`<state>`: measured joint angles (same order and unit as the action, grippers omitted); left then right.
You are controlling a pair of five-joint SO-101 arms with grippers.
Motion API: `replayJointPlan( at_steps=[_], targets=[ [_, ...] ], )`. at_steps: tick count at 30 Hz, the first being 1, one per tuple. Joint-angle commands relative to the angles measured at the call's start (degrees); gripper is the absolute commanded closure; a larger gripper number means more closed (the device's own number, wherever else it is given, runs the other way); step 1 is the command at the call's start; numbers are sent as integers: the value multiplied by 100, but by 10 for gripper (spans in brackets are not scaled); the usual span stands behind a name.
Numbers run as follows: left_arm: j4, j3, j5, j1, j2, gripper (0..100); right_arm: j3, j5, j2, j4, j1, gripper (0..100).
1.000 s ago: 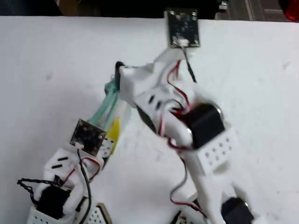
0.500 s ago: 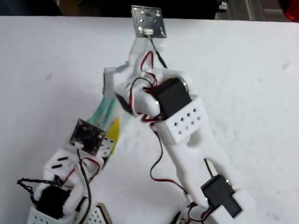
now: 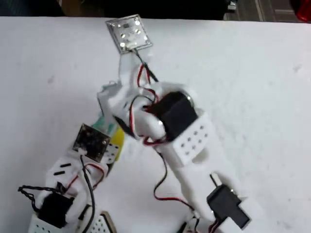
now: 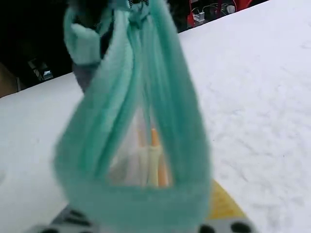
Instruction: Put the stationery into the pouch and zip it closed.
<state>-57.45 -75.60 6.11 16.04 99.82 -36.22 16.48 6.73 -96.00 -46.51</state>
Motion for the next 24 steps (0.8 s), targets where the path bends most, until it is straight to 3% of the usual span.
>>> replayJointPlan(
  at_steps=[1, 19, 21, 24],
  targets=[
    [18, 79, 53, 13, -31, 919, -510, 545, 277, -40, 330, 673],
    [18, 79, 53, 13, -31, 918, -510, 765, -1112, -110, 382, 675],
    [18, 79, 53, 13, -31, 918, -501, 747, -1253, -233, 391, 716],
    [18, 97, 53, 22, -31, 917, -440, 457, -1341, -224, 435, 865]
  ],
)
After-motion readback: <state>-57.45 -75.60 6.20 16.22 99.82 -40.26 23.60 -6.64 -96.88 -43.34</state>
